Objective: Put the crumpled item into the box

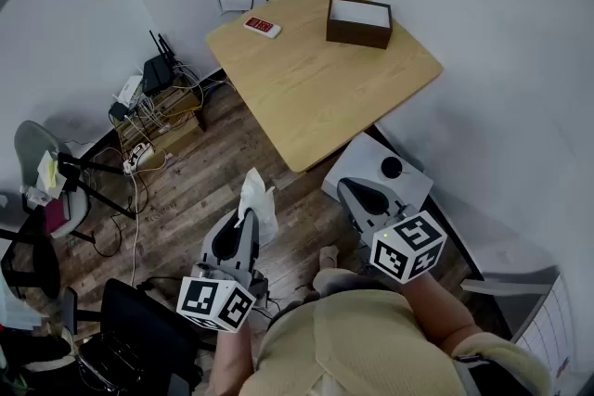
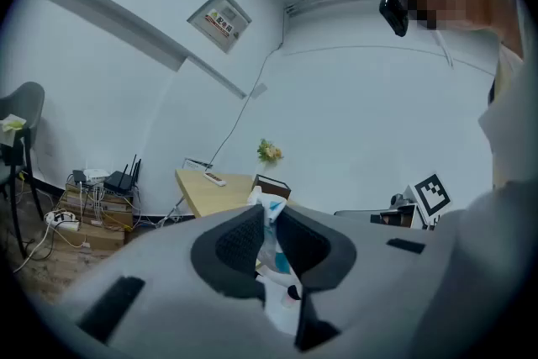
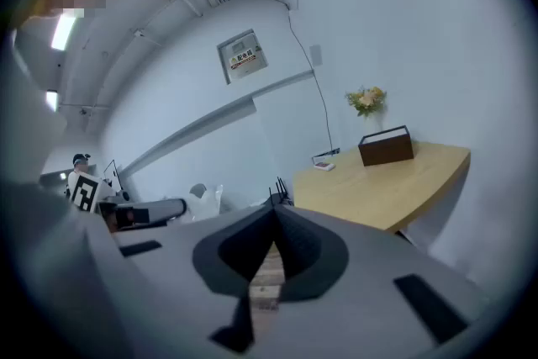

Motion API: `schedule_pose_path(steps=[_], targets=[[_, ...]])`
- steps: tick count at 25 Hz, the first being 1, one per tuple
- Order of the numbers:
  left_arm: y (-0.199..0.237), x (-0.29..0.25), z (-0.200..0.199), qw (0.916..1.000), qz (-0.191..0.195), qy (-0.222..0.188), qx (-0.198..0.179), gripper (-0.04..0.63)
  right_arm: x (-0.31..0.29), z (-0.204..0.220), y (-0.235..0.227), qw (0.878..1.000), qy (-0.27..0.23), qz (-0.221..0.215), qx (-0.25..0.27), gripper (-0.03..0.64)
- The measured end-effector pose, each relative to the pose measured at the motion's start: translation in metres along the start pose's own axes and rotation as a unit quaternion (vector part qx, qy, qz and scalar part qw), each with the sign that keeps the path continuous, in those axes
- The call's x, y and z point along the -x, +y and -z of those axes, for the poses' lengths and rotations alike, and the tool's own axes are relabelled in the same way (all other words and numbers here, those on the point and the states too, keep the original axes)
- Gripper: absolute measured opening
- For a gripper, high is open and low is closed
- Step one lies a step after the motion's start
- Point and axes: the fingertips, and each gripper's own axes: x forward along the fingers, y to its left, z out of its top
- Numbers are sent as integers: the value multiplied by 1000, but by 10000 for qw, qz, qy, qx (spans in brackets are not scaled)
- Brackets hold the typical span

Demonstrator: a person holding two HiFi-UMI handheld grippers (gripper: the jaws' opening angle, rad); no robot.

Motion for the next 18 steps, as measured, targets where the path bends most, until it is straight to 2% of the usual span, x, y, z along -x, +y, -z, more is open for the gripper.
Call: schedule_pose_path(steps=[8,18], targets=[[-12,-33,4,10000,8,70,-53,57,-4,-5,-35,10000,92,24,30,29],[-26,-74,0,10000,-17,46,-57,58,-13,-14,-64,9997,147,-174,-12,31]])
